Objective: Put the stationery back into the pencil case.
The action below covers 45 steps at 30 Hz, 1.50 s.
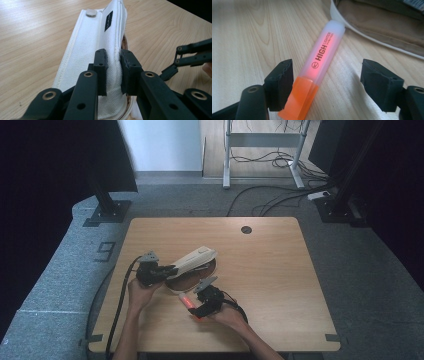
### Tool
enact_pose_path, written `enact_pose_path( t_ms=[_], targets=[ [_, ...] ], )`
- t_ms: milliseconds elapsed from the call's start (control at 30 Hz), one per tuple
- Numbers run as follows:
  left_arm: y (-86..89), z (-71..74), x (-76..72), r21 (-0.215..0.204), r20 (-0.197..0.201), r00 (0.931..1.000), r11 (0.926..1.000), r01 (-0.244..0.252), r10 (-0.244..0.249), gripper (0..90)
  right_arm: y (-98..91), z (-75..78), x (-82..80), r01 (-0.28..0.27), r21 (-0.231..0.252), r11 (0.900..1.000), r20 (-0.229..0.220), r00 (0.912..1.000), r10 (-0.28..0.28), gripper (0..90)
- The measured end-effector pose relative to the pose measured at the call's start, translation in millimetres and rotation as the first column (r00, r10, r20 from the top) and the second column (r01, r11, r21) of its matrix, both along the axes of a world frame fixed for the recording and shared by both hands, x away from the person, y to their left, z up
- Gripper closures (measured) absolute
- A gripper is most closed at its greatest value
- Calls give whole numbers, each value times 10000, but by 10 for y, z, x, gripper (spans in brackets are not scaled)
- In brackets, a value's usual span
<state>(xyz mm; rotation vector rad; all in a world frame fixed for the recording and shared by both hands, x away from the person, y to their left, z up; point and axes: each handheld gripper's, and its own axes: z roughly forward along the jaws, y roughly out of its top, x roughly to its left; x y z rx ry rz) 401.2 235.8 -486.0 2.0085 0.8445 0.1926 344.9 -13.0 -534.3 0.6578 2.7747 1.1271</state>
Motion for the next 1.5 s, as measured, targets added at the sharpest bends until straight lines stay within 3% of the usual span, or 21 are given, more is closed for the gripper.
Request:
enact_pose_path(
  t_ms=[133,367,600,933,1200,1500],
  targets=[
    [0,0,-1,4,-1,10000,10000,1,-1,761,26,-39,-33,-91,-221,9997,87,9999,93,342],
    [-3,0,-2,29,6,10000,10000,23,-23,761,-5,-30,-70,-206,-577,9981,611,9978,242,491],
    [-7,-4,-6,35,10,10000,10000,35,-35,760,-69,-20,-71,-253,-538,9982,564,9980,283,648],
    [-5,-4,-5,14,5,10000,10000,24,-24,761,-108,11,-60,-236,-306,9993,299,9993,245,657],
    [-1,-5,-3,0,5,10000,10000,14,-14,761,-181,189,-84,-236,-16,9997,473,9986,237,658],
    [3,-6,-2,-23,-20,10000,10000,13,-13,763,-320,364,-35,104,352,9993,580,9982,-125,658]
  ],
)
